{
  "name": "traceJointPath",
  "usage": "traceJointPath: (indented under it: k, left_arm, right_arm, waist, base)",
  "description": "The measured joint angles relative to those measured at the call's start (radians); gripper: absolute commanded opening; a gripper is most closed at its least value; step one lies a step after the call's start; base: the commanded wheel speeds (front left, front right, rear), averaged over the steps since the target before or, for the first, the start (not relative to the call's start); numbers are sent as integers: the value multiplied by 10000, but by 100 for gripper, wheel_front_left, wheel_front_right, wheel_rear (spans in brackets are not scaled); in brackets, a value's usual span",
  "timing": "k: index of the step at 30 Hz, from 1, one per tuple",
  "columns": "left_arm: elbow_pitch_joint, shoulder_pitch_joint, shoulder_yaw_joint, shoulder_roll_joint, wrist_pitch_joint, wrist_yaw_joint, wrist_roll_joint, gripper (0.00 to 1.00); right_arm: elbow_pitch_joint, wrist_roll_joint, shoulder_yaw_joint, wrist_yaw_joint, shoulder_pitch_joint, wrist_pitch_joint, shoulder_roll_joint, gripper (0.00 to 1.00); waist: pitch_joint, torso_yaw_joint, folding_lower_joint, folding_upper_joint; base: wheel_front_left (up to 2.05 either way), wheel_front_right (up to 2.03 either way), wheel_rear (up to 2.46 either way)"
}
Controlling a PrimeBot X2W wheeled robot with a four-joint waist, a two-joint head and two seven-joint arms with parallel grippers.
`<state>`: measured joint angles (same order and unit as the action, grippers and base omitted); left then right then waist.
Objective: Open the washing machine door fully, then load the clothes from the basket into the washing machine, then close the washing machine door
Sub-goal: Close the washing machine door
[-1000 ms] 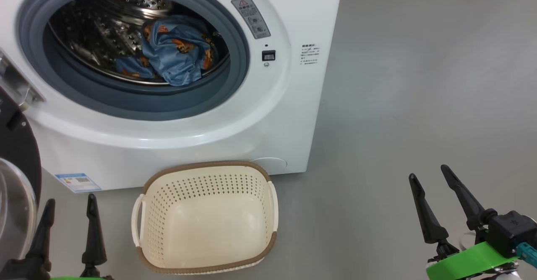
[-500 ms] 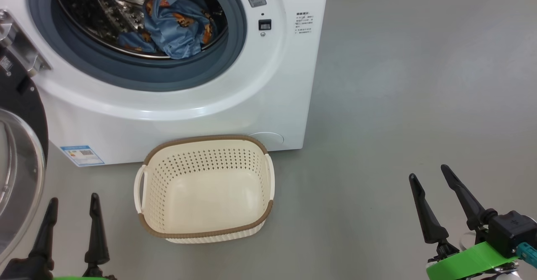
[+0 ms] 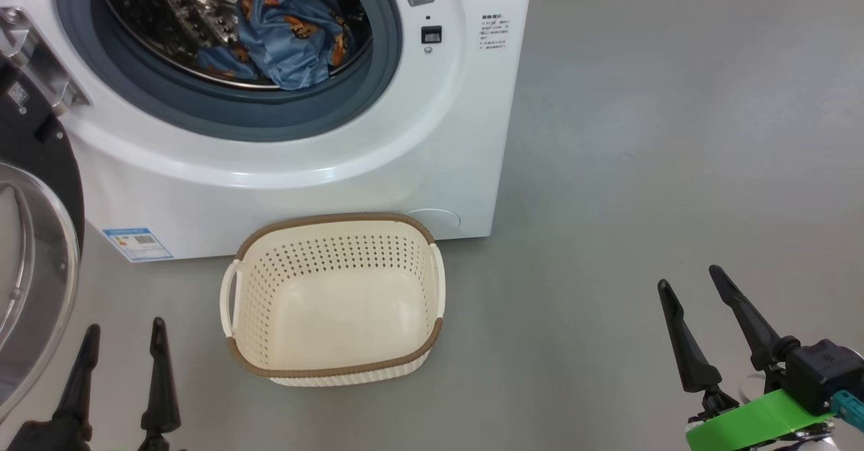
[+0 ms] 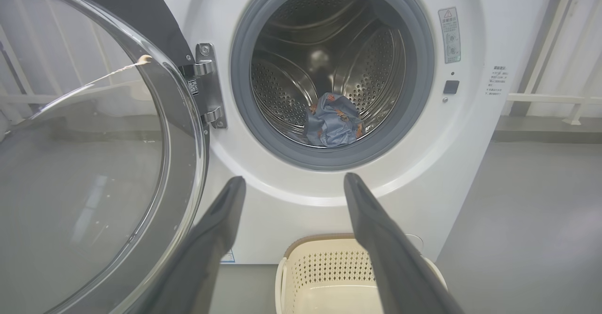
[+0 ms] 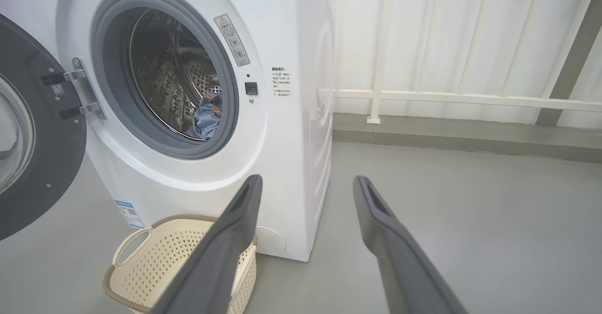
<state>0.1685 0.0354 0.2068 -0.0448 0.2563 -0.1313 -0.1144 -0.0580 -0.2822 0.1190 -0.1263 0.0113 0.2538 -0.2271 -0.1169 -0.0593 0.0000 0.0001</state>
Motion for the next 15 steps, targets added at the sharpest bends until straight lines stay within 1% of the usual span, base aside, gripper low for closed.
traceJointPath:
  k: [15]
  left_arm:
    - [0, 3, 2, 0, 0, 0, -19, 100]
  right_arm:
    - [6, 0, 2, 0, -1, 0, 0, 100]
  waist:
    - [-50, 116, 0, 0]
  base:
    - [0, 0, 0]
